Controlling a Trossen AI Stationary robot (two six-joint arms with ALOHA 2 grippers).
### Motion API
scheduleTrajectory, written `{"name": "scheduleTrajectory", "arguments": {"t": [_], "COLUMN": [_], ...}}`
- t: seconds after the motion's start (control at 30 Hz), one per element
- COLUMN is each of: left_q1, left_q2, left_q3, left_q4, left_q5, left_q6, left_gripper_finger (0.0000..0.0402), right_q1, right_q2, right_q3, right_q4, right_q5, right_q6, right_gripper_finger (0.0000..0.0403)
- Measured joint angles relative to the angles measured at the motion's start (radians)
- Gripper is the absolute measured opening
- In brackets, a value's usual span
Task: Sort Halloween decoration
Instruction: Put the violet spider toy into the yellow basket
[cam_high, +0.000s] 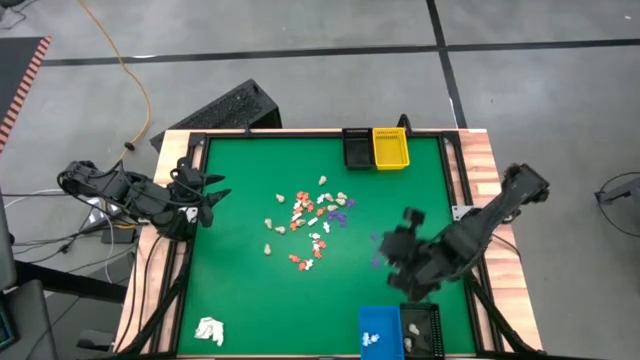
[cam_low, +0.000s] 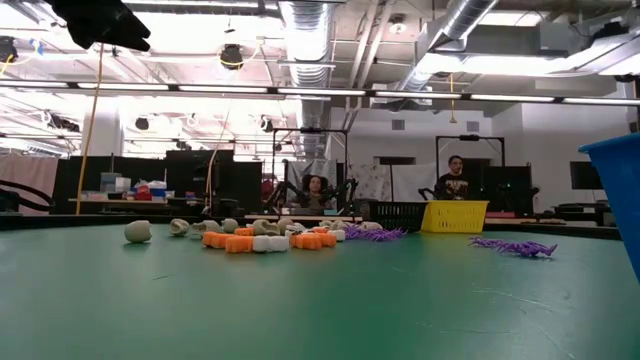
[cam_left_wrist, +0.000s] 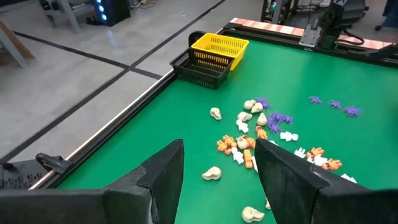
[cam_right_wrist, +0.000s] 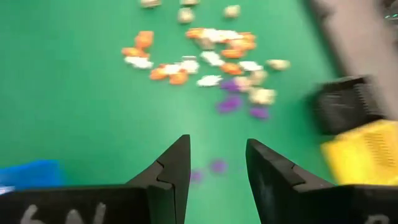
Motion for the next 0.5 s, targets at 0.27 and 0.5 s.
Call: {"name": "scheduleTrajectory", "arguments": {"t": [0.27,0.5], "left_q1": [0.0,0.0], "left_q2": [0.0,0.0], "left_q3": [0.0,0.0], "left_q4": [0.0,0.0], "left_q5": [-0.001,-0.03], "left_q6": [0.0,0.001], "left_gripper_finger": [0.0189,0.0189], "right_q1": [-0.091,-0.139], "right_q2": [-0.203,-0.387], "right_q3": [-0.267,-0.658], "right_q4": [0.057,0.462], "right_q5": [0.036,0.032], "right_q6": [-0.002,-0.082], "right_gripper_finger": [0.0151,0.0159]}}
